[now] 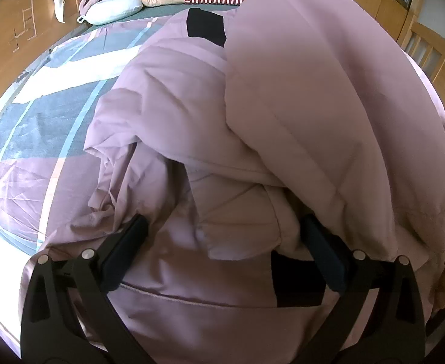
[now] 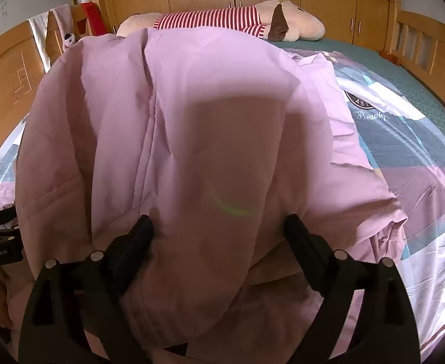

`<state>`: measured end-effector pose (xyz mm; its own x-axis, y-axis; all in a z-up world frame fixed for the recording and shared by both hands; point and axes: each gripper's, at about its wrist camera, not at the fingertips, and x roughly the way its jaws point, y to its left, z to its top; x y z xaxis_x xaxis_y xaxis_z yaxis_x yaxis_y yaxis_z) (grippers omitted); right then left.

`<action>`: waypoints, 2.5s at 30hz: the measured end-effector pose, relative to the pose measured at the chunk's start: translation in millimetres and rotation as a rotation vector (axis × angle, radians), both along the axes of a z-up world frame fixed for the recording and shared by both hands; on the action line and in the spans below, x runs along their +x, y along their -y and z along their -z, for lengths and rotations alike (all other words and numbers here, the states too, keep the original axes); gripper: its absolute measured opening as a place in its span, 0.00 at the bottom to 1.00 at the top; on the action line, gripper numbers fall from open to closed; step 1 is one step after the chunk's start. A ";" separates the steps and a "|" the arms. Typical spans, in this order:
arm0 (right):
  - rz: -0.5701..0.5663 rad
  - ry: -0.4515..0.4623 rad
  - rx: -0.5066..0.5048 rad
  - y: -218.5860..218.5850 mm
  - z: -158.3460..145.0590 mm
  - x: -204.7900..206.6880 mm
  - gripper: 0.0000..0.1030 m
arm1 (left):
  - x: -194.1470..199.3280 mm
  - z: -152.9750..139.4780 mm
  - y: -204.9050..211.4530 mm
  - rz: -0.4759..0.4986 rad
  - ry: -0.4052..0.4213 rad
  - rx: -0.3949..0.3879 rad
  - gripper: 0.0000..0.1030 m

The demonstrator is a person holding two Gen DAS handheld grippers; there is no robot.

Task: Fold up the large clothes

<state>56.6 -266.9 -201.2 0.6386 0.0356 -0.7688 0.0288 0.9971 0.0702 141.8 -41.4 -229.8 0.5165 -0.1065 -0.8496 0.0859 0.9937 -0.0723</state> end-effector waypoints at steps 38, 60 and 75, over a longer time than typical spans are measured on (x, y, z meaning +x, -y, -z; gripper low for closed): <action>0.081 -0.355 0.011 99.9 -35.0 -158.5 0.93 | -153.9 -28.7 -165.7 -0.179 -0.238 -0.133 0.98; -0.131 0.065 0.785 102.2 -141.2 -108.1 0.06 | -148.1 -90.0 -212.5 0.026 -0.059 -0.988 0.21; 0.457 0.060 1.108 213.6 5.9 67.9 0.65 | -37.9 -114.8 -176.9 -0.085 0.247 -0.901 0.81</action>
<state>124.5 -480.5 -207.0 0.7982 0.4198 -0.4320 0.3317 0.2923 0.8970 103.8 135.5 -115.0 0.7075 -0.6247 -0.3305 0.1311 0.5754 -0.8073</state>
